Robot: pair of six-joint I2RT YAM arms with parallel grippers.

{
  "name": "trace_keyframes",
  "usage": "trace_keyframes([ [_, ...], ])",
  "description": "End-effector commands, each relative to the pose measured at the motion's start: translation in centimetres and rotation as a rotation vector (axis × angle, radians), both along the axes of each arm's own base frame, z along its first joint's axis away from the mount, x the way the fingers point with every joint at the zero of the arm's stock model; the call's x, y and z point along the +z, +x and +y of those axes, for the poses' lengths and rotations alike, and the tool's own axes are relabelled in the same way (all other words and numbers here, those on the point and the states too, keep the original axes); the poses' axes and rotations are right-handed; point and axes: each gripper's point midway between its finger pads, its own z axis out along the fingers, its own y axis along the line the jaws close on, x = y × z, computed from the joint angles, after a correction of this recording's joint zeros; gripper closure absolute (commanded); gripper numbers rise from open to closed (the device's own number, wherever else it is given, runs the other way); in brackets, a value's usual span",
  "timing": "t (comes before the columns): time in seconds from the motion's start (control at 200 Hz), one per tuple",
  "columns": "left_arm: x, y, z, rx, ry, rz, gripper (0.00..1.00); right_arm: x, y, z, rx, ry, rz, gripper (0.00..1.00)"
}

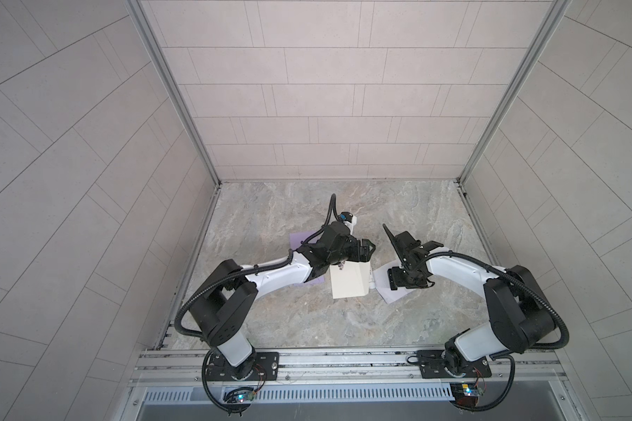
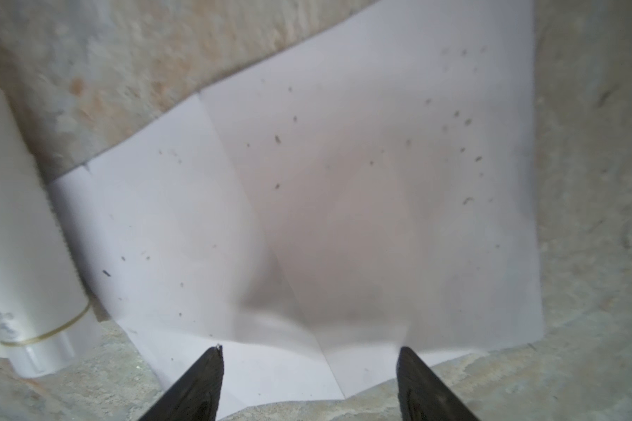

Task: Place the letter into the envelope and seal it
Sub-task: 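Pinch the white sheet edge with the right gripper while the left arm rises, then lift the white sheet upright with the right gripper toward the left gripper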

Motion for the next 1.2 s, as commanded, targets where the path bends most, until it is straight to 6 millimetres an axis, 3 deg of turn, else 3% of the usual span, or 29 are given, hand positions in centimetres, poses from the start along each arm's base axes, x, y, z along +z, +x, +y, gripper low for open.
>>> trace_keyframes([
  [0.0,0.5,0.2,-0.6,-0.006,0.008,-0.022,0.13,-1.3,-0.9,-0.7,0.006,-0.056,0.044,0.23],
  [0.15,0.6,0.1,-0.7,-0.009,0.019,-0.028,0.13,-2.2,-1.3,0.0,0.033,-0.075,0.069,0.32],
  [0.215,0.5,0.1,-0.7,-0.011,0.023,-0.030,0.13,-2.5,-1.5,0.4,0.039,-0.071,0.076,0.43],
  [0.29,0.5,0.1,-0.7,-0.010,0.026,-0.032,0.13,-2.9,-1.6,0.6,0.026,-0.066,0.081,0.64],
  [0.485,0.7,0.1,-0.9,-0.022,0.022,-0.030,0.13,-1.8,-0.8,1.0,0.013,-0.040,0.039,0.90],
  [0.535,1.2,0.0,-1.0,-0.032,0.010,-0.033,0.13,-0.8,-0.3,1.2,0.011,-0.025,0.008,1.00],
  [0.696,3.8,-0.4,-1.1,-0.089,-0.032,-0.055,0.13,3.7,1.4,1.1,-0.021,0.042,-0.114,1.00],
  [0.826,6.1,-1.6,-0.8,-0.156,-0.034,-0.078,0.12,7.9,2.5,1.0,-0.072,0.191,-0.210,1.00],
  [0.976,8.3,-3.3,-0.3,-0.241,-0.107,-0.067,0.10,12.7,3.4,3.0,-0.077,0.500,-0.318,1.00],
  [1.196,9.3,-5.6,0.2,-0.383,-0.200,-0.020,0.02,18.5,3.5,6.6,0.019,0.840,-0.452,1.00],
])
